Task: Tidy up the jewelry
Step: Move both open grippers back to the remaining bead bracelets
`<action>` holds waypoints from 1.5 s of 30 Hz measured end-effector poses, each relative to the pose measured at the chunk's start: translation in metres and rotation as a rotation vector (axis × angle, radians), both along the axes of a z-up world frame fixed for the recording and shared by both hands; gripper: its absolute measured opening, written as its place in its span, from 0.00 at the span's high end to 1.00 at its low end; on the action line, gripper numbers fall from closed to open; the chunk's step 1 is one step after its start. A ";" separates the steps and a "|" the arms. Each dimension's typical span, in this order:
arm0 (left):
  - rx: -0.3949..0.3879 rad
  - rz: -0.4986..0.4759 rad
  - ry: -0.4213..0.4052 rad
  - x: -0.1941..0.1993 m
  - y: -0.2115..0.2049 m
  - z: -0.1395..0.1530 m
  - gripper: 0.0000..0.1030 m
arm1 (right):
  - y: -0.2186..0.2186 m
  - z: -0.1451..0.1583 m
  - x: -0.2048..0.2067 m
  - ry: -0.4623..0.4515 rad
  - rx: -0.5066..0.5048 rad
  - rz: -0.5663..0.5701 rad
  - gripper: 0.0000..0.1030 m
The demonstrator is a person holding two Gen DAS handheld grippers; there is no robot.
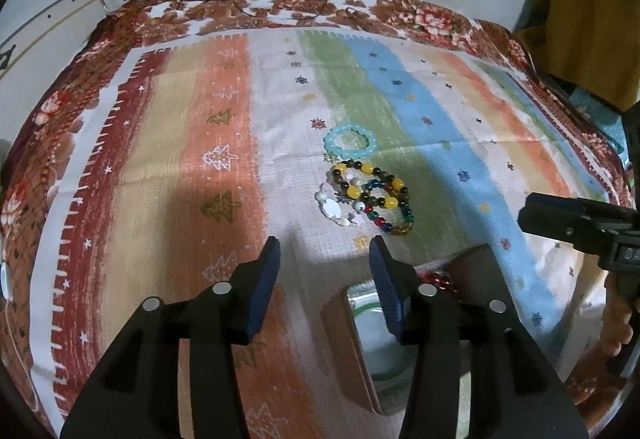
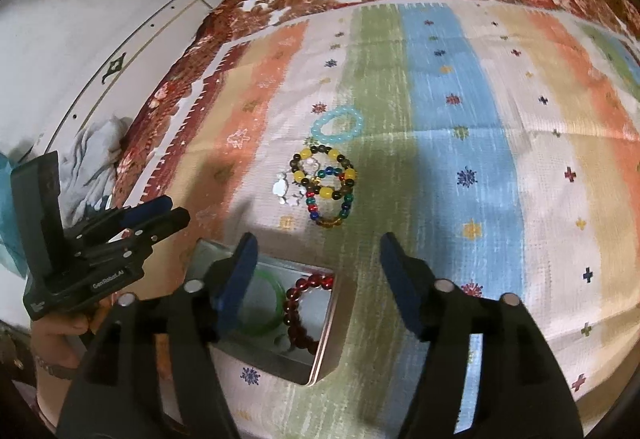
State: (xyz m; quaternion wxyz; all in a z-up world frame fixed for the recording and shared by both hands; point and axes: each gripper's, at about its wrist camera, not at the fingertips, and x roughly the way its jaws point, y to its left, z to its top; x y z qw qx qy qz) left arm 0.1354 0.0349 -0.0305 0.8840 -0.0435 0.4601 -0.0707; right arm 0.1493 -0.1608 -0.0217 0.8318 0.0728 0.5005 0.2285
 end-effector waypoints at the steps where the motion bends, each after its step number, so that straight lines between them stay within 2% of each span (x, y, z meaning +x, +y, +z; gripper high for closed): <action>1: 0.006 0.002 0.010 0.005 0.002 -0.003 0.53 | 0.000 -0.002 0.002 0.009 0.003 0.000 0.37; 8: -0.012 0.020 0.055 0.021 0.015 -0.012 0.50 | 0.000 -0.009 0.014 0.031 -0.012 -0.016 0.37; 15: -0.009 -0.008 0.080 0.033 0.010 -0.020 0.49 | 0.006 -0.016 0.026 0.035 -0.037 -0.009 0.36; 20: -0.076 -0.025 0.121 0.046 0.013 -0.027 0.49 | 0.011 -0.023 0.037 0.055 -0.044 -0.009 0.36; 27: -0.100 -0.036 0.155 0.062 0.013 -0.037 0.49 | 0.016 -0.031 0.051 0.082 -0.038 -0.003 0.36; 45: -0.028 -0.068 0.207 0.096 0.006 -0.063 0.49 | 0.027 -0.054 0.085 0.142 -0.058 0.003 0.36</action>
